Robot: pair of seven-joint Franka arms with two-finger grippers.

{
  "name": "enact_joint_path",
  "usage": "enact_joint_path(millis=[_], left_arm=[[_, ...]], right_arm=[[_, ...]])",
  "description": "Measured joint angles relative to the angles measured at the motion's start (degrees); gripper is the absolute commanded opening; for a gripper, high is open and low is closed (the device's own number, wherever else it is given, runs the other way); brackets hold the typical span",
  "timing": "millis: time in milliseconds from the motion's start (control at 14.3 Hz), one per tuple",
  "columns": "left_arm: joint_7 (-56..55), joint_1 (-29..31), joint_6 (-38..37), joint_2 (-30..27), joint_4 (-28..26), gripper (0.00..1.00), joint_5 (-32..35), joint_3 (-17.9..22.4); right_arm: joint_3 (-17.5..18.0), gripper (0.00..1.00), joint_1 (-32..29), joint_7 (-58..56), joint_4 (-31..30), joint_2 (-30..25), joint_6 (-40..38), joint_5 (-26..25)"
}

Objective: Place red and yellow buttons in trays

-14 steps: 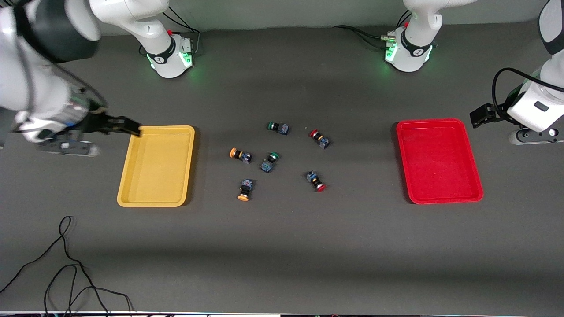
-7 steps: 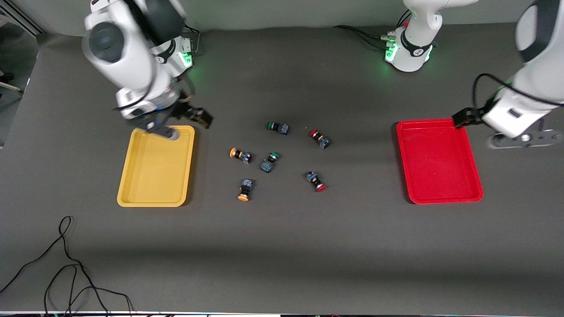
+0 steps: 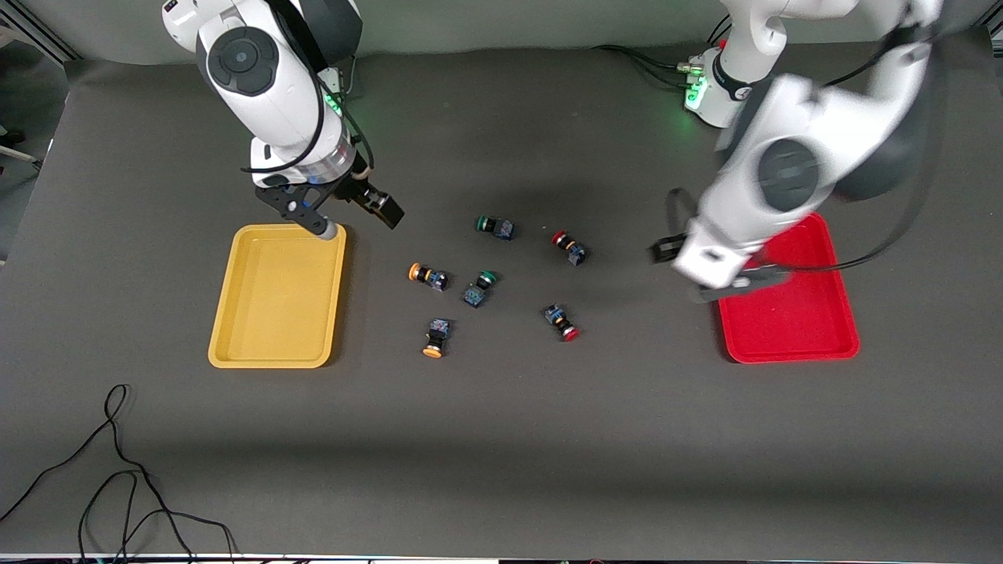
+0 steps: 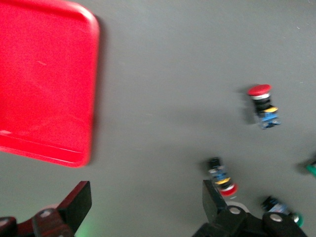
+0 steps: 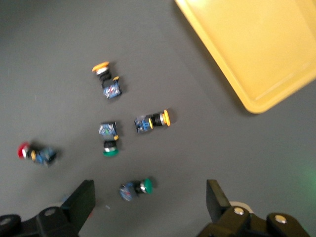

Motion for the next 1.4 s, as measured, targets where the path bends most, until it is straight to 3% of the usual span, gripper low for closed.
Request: enact_joint_path(millis=[490,840,910,1050,1120,1260,1400], left_arm=[[-23.0,-11.9,14.0,13.3,-2.1,1.0,-0.5,-0.1],[-25.5,-13.6,22.9,15.6,-7.9,0.98,-1.9,-0.1],[-25.7,-13.9,24.0,15.7,-9.1,0.93,-2.3,-0.1],[-26.4,-14.7,25.2,15.7,-10.6,0.79,-2.7,-0.1],[-26.7,-15.0,26.2,15.7,-11.3,0.62,-2.7,-0.1],[-26.9,-15.2,28.0,15.7,-12.5,0.05,-2.8,-0.1],[-26.9,-15.3,28.5,15.8,-12.9,0.0,-2.8,0.0]], right_arm=[[0.3,1.0,1.0,24.9,-1.0,4.1,5.6,0.0],[0.5,1.0,3.7,32.2,-5.0,7.9,14.2,0.0],[0.5,1.0,4.0,34.7,-6.1,9.6,17.4,0.0],[0.5,1.0,4.5,39.1,-7.6,13.6,22.5,-0.6],[0.5,1.0,4.8,40.7,-7.9,16.0,24.7,-0.8],[0.5,1.0,4.8,43.8,-8.0,20.2,28.4,-0.9],[0.4,1.0,4.8,46.3,-8.0,23.4,31.4,-0.9]])
